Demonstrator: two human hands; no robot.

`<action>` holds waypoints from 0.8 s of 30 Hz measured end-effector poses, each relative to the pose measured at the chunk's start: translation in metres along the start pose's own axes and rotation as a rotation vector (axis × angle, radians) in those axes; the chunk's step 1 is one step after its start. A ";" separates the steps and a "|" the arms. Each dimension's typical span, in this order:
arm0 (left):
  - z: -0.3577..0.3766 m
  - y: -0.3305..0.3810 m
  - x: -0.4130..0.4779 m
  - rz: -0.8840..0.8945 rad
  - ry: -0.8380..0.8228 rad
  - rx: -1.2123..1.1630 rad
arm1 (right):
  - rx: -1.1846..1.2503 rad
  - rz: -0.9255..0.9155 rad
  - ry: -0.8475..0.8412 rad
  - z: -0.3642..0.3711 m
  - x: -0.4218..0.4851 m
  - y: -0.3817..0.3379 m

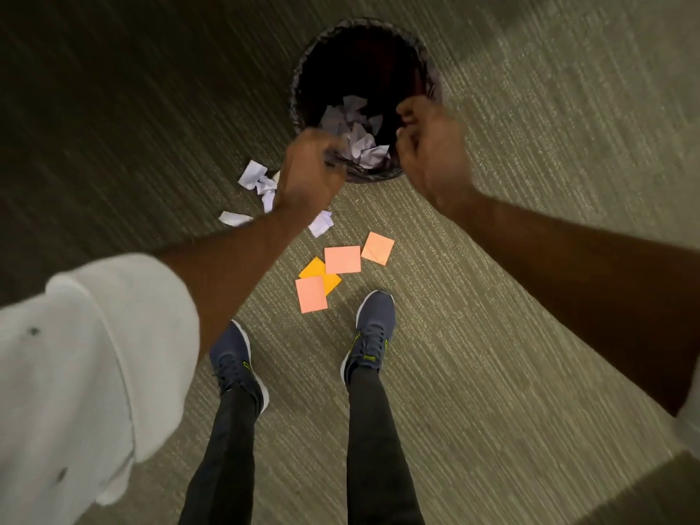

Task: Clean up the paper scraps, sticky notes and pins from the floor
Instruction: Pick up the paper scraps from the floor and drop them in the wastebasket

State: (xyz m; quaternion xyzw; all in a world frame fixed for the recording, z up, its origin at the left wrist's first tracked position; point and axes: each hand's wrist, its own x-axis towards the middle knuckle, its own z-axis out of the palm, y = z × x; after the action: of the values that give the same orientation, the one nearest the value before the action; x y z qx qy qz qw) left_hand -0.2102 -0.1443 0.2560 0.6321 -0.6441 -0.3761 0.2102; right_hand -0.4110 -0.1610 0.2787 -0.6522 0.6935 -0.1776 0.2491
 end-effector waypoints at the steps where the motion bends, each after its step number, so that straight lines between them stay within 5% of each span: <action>1: 0.000 -0.013 -0.016 -0.032 0.013 -0.017 | -0.004 -0.040 -0.021 0.006 -0.008 -0.002; 7: -0.010 -0.109 -0.080 -0.158 0.020 0.049 | -0.037 -0.212 -0.186 0.067 -0.049 -0.014; 24: 0.027 -0.270 -0.105 -0.283 -0.108 0.121 | -0.190 -0.220 -0.518 0.241 -0.091 0.045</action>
State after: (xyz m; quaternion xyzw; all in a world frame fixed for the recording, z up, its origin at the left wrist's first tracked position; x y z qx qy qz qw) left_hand -0.0408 -0.0142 0.0581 0.7067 -0.5805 -0.3962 0.0817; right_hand -0.3067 -0.0478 0.0672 -0.7677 0.5454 0.0345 0.3346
